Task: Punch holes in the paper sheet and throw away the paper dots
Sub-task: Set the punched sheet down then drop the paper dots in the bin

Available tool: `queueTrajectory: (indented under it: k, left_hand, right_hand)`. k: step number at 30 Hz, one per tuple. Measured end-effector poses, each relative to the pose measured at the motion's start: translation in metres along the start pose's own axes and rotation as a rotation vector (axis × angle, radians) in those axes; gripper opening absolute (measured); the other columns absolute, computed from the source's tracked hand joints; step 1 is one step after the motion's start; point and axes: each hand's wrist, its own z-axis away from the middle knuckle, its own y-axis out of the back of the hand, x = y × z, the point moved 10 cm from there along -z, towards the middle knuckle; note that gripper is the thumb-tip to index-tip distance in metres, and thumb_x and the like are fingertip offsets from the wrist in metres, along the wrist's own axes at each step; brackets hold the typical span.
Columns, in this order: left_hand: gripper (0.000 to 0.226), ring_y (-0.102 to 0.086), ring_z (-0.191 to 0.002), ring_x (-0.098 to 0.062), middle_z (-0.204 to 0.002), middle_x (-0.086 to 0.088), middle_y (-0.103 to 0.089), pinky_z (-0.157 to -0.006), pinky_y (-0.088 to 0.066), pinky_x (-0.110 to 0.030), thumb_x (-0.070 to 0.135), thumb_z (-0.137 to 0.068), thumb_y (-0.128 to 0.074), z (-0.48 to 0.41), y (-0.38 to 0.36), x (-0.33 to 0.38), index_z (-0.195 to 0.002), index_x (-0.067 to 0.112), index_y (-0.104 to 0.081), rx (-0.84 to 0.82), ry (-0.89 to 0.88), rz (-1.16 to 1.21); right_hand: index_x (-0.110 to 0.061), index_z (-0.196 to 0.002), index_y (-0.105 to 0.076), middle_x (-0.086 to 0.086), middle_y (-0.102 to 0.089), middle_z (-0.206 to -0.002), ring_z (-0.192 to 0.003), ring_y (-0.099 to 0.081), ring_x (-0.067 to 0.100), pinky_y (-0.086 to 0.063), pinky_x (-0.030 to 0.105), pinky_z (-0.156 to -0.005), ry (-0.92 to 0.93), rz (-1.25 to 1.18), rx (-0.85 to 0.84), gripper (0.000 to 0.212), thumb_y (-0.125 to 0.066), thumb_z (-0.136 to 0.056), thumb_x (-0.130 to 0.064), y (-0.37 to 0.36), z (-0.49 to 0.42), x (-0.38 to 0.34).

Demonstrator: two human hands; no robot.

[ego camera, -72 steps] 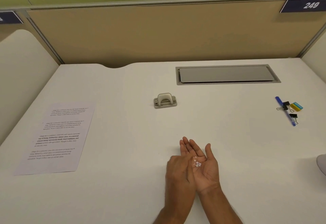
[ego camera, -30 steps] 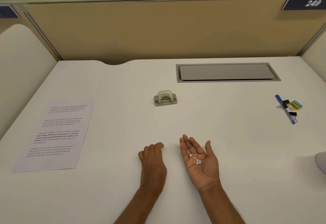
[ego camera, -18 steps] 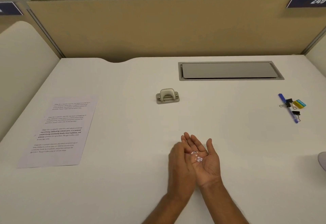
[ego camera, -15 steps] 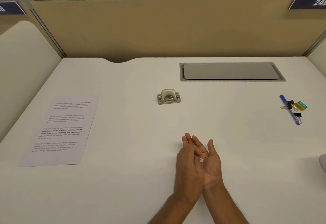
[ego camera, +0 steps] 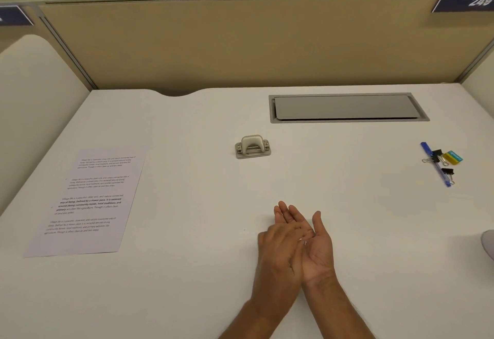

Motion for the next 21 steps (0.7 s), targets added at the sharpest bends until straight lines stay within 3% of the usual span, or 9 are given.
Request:
queueTrajectory:
  k: [2,5,8,17,21]
  left_hand:
    - [0.015,-0.059,-0.105,-0.011,-0.11,0.012,-0.067,-0.091,-0.044,-0.032,0.017,-0.097,-0.059,0.015,0.013,-0.031,-0.108,0.02,-0.069,0.15,0.094,-0.025]
    - [0.018,-0.058,-0.099,-0.014,-0.103,0.007,-0.063,-0.09,-0.048,-0.034,0.012,-0.092,-0.069,0.034,0.043,-0.084,-0.11,0.017,-0.067,0.353,0.353,-0.115]
    - [0.025,-0.056,-0.1,-0.017,-0.103,0.005,-0.062,-0.092,-0.051,-0.042,0.014,-0.087,-0.075,0.043,0.046,-0.118,-0.111,0.015,-0.067,0.325,0.552,-0.12]
    - [0.012,-0.056,-0.092,-0.014,-0.092,0.009,-0.065,-0.089,-0.051,-0.042,0.012,-0.086,-0.077,0.034,0.042,-0.136,-0.097,0.016,-0.075,0.275,0.572,-0.084]
    - [0.01,-0.054,-0.085,-0.013,-0.085,0.013,-0.063,-0.082,-0.052,-0.041,0.01,-0.085,-0.077,0.028,0.042,-0.135,-0.087,0.018,-0.074,0.241,0.559,-0.105]
  right_hand:
    - [0.006,-0.125,-0.057,0.027,-0.064,-0.128,-0.122,-0.06,0.04,-0.04,0.047,-0.111,0.02,-0.031,0.01,0.057,-0.051,-0.1,-0.045,0.0,0.0,-0.003]
    - [0.01,-0.122,-0.057,0.031,-0.064,-0.126,-0.123,-0.057,0.044,-0.04,0.049,-0.11,0.022,-0.054,-0.01,0.056,-0.052,-0.1,-0.041,-0.003,0.002,-0.004]
    - [0.01,-0.122,-0.057,0.031,-0.063,-0.126,-0.123,-0.057,0.044,-0.04,0.05,-0.111,0.016,-0.082,-0.037,0.056,-0.051,-0.1,-0.041,-0.008,0.004,-0.003]
    - [0.01,-0.121,-0.058,0.03,-0.064,-0.127,-0.12,-0.062,0.043,-0.047,0.05,-0.104,0.021,-0.062,-0.054,0.058,-0.051,-0.099,-0.043,-0.008,0.004,-0.003]
    - [0.011,-0.12,-0.058,0.03,-0.063,-0.127,-0.122,-0.059,0.044,-0.042,0.05,-0.109,0.019,-0.066,-0.05,0.058,-0.052,-0.099,-0.042,-0.008,0.004,-0.002]
